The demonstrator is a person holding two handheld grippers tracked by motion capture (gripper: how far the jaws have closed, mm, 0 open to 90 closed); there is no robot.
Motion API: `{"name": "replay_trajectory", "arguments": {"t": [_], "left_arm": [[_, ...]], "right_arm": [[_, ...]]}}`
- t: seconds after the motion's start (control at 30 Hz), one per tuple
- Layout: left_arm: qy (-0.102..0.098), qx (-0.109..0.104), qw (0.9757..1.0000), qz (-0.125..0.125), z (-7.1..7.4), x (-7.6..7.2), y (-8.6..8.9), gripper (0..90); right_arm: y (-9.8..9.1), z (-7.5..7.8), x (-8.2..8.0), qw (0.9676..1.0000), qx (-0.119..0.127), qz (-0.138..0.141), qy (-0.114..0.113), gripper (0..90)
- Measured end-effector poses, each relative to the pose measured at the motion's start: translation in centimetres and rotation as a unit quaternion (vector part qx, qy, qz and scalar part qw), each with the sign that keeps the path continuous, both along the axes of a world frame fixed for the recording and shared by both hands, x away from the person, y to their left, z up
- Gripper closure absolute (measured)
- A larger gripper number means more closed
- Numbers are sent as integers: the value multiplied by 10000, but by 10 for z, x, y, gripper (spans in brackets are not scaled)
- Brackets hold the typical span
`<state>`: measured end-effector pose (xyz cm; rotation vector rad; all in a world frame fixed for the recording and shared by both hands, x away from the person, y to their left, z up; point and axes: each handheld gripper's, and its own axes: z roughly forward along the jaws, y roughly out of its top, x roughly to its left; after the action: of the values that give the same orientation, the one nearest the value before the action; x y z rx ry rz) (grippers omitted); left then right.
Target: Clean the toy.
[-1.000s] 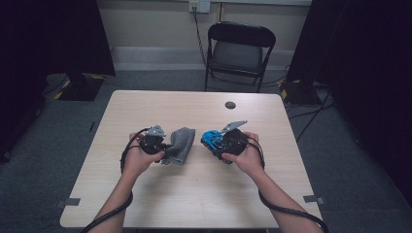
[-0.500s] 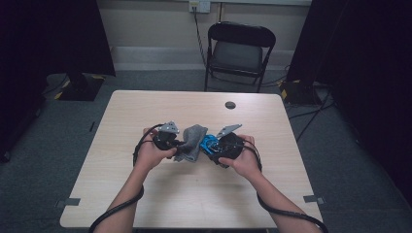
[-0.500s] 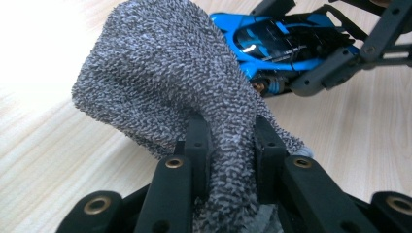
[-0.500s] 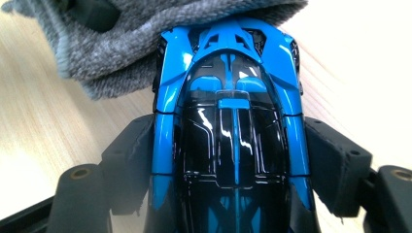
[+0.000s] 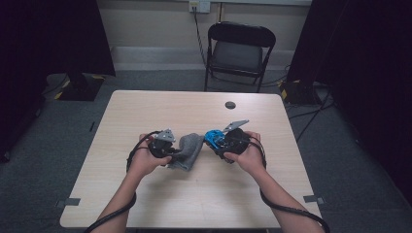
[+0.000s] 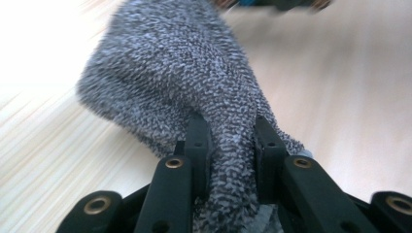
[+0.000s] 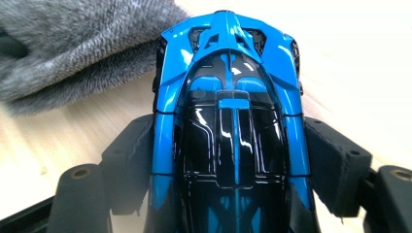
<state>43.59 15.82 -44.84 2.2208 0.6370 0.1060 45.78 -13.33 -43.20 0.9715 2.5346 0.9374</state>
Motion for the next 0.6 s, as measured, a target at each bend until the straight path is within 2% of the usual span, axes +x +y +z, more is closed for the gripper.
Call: {"name": "replay_trajectory", "arguments": {"t": [0.03,0.07,0.1,0.17,0.23,0.27,0.3,0.37,0.43,0.53,0.6], "left_arm": [[-90,111,9993,332,-3,1,7,734],[-90,111,9993,332,-3,1,7,735],[-176,214,9978,595,-4,4,9,735],[-225,227,9973,668,-4,5,5,735],[-227,140,9983,510,-4,4,-6,735],[-227,140,9983,510,-4,4,-6,735],[-218,21,9991,358,-3,2,-18,735],[-207,-16,9995,252,-2,0,-28,735],[-171,-118,9997,153,-2,-2,-36,736],[-139,-119,9998,89,-4,-3,-41,736],[-83,-201,9998,-12,-7,-5,-49,736]], "right_arm": [[-1,0,0,10000,30,-24,12,261],[-1,0,0,10000,30,-24,12,261],[0,3,-2,9999,98,32,-2,261],[4,6,-4,9999,130,64,-45,261],[9,9,-5,9998,169,102,-56,261],[11,10,-5,9998,168,130,-56,261],[13,10,-4,9998,160,136,-68,261],[16,10,-3,9998,165,122,-64,261],[16,10,-2,9997,201,107,-73,261],[17,11,-1,9997,241,65,-68,261],[19,11,-1,9997,227,25,-54,261]]}}
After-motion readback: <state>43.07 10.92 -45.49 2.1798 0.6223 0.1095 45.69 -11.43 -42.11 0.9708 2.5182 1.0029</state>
